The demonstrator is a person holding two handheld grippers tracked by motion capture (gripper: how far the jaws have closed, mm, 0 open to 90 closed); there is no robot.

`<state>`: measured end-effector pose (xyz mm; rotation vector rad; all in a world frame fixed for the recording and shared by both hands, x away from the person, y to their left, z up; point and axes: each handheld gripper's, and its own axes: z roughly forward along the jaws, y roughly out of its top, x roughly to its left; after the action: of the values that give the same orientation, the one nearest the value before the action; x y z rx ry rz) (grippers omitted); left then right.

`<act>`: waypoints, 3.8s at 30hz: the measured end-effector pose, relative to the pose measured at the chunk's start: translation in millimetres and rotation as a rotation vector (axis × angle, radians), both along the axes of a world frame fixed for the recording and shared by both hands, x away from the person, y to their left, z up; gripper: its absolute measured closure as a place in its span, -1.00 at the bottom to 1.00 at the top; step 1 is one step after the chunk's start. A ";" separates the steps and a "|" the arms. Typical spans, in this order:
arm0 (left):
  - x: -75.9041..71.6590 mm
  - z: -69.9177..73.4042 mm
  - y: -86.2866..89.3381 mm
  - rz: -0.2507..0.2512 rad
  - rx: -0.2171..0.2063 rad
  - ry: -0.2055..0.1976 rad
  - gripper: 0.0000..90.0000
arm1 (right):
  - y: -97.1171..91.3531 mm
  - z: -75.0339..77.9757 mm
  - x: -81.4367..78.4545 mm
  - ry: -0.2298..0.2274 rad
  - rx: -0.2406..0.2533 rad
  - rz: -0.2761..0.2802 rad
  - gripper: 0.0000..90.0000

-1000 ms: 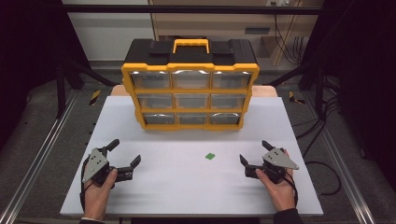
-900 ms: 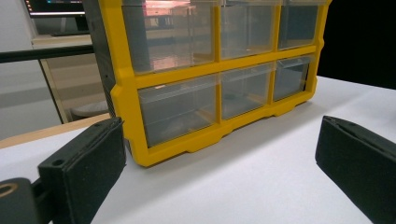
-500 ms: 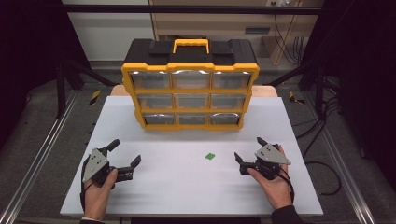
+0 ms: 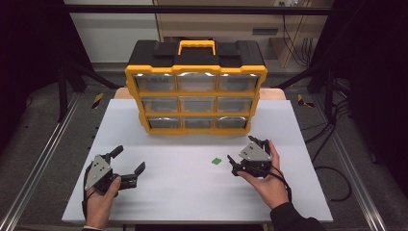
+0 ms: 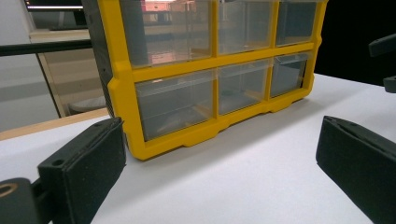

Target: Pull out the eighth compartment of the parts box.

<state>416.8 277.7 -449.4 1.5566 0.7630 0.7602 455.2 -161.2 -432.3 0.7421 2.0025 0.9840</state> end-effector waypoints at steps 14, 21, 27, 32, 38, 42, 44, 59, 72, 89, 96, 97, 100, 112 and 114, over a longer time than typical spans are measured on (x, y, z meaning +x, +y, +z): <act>3.2 -0.5 -0.7 -0.002 0.011 0.005 -0.98 | 36.5 10.8 24.4 -0.023 -0.166 0.044 -0.83; 2.4 0.6 -0.7 -0.004 0.011 0.003 -0.98 | 49.3 8.5 29.8 -0.012 -0.203 0.052 -0.82; 1.6 1.5 -1.9 -0.008 0.014 -0.001 -0.98 | 59.4 10.7 32.2 -0.024 -0.238 0.065 -0.82; 1.8 0.9 -2.0 -0.006 0.017 0.000 -0.98 | 65.9 12.1 35.8 -0.035 -0.266 0.070 -0.81; 1.7 1.0 -1.5 -0.005 0.015 0.000 -0.98 | 69.7 12.4 39.0 -0.040 -0.286 0.072 -0.82; 1.4 1.4 -1.9 -0.008 0.015 -0.002 -0.98 | 72.2 12.6 40.8 -0.044 -0.303 0.072 -0.82; 1.4 1.4 -1.9 -0.008 0.015 -0.001 -0.98 | 74.1 12.2 41.1 -0.044 -0.319 0.070 -0.82; 1.4 1.7 -1.5 -0.007 0.012 -0.004 -0.98 | 84.1 15.5 46.0 -0.072 -0.376 0.075 -0.81; 2.2 2.0 -1.4 -0.008 0.017 -0.004 -0.98 | 92.0 15.8 50.1 -0.078 -0.403 0.076 -0.80; 1.4 2.2 -1.7 -0.009 0.025 -0.001 -0.98 | 105.2 17.0 51.5 -0.106 -0.460 0.095 -0.76; 1.7 1.8 -2.2 -0.010 0.027 0.000 -0.98 | 109.3 16.3 51.5 -0.120 -0.475 0.090 -0.72; 1.7 1.8 -2.2 -0.010 0.027 0.000 -0.98 | 109.5 16.2 51.6 -0.121 -0.479 0.091 -0.71; 1.7 2.4 -2.0 -0.013 0.031 -0.002 -0.98 | 110.4 15.6 51.7 -0.128 -0.489 0.093 -0.69; 2.9 1.3 -3.5 -0.018 0.042 0.002 -0.98 | 112.5 12.1 58.8 -0.142 -0.506 0.077 -0.55; 2.8 1.3 -3.3 -0.018 0.042 0.002 -0.98 | 112.6 11.5 60.0 -0.140 -0.509 0.070 -0.53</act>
<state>419.6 274.3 -448.1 1.5995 0.7376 0.7658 515.2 -48.6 -420.7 0.3170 2.0420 0.5071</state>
